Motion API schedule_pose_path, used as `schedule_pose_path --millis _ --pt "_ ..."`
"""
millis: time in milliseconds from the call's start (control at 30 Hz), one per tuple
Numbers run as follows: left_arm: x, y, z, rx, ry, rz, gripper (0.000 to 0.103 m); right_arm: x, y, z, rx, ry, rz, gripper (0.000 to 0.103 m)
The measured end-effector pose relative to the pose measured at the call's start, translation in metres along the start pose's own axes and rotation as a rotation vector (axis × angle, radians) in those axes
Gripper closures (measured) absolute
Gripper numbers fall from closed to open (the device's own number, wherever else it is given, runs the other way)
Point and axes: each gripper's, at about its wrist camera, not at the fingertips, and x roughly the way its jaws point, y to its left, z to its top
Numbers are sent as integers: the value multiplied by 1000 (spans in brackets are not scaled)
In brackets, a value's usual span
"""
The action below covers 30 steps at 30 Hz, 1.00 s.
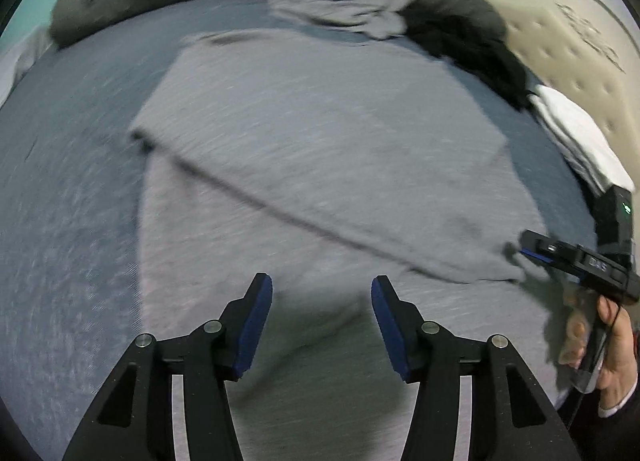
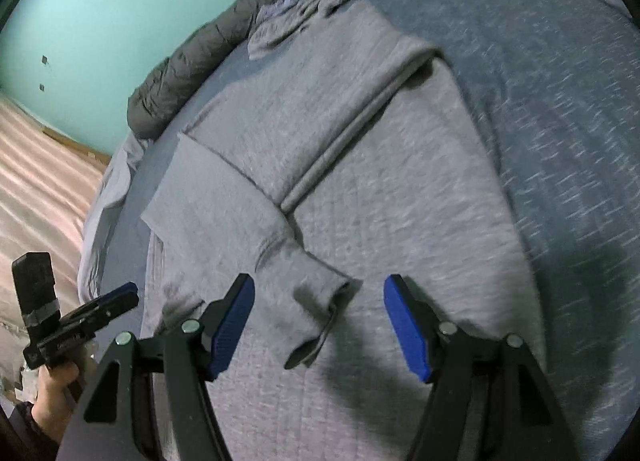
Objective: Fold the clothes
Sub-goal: 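Grasp the sweatshirt sleeve edge with the right tool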
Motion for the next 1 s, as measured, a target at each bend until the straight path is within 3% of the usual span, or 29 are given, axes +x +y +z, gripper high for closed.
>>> schedule_pose_path --millis 100,167,233,400,533,700,767,1000 --pt "7 13 -6 -14 19 22 47 5 4 -2 -38 8 -6 35" --pt "15 20 -11 -23 40 32 47 8 8 -4 -68 12 -16 42" --pt "22 26 -15 -31 57 41 47 10 10 -5 -80 13 -14 67" --pt "34 35 -24 -47 83 57 47 10 17 -11 -112 7 6 99" --pt "36 36 -25 -52 82 57 47 -5 25 -11 -122 -39 27 100" --pt "40 31 -28 -37 78 72 46 -50 39 -11 -133 -116 99 100" --pt "41 31 -28 -42 78 72 45 -68 41 -14 -152 -156 89 100" --pt "27 32 -11 -34 64 91 45 -59 9 -20 -49 -138 44 100"
